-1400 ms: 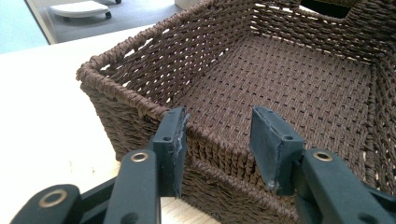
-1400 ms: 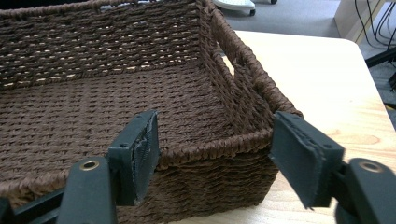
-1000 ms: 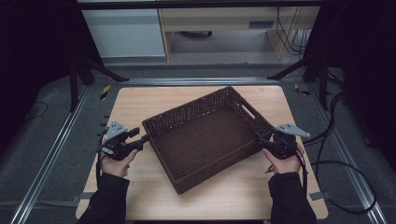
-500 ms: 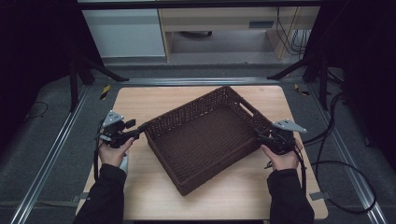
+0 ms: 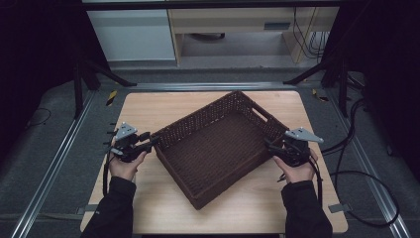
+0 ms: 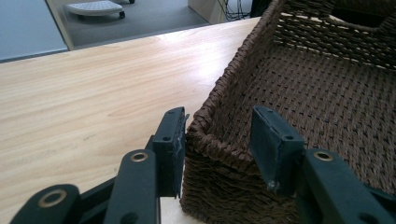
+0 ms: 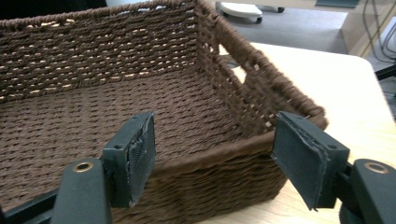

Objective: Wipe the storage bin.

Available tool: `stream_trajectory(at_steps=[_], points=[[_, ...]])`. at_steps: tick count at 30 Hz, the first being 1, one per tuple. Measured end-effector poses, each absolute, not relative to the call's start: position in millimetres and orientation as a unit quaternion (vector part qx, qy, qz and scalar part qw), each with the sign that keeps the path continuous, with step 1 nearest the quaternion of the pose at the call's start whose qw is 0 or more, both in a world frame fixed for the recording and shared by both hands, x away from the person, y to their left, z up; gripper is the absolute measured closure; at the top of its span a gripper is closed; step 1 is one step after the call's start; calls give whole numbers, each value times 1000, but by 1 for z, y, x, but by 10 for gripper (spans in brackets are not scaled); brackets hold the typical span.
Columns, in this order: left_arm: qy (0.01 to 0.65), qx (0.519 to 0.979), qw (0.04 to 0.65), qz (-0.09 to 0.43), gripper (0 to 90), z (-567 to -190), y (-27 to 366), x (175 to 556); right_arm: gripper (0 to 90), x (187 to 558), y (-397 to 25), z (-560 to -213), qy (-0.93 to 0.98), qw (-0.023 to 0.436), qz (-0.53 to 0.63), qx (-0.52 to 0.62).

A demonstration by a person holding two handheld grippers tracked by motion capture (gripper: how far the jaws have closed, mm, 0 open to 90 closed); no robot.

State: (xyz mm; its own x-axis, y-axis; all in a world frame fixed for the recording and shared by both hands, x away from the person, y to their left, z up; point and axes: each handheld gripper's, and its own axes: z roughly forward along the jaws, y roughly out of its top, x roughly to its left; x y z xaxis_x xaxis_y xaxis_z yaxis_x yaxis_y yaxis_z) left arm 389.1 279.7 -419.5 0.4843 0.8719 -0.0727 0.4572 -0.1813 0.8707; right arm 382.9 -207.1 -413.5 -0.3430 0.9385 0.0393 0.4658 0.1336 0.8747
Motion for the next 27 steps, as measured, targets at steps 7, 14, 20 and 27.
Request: stream_trajectory(at_steps=[7,14,20,27], points=[[440,738,453,236,550,-413,282,377,394,388,-201,-420,706,258,427,503],[443,744,456,204,633,-419,282,385,403,395,-197,-423,707,276,417,500],[443,746,448,216,636,-418,279,373,352,390,-196,-418,704,271,431,495],[441,745,451,216,630,-418,272,350,380,386,-183,-419,718,252,434,482]])
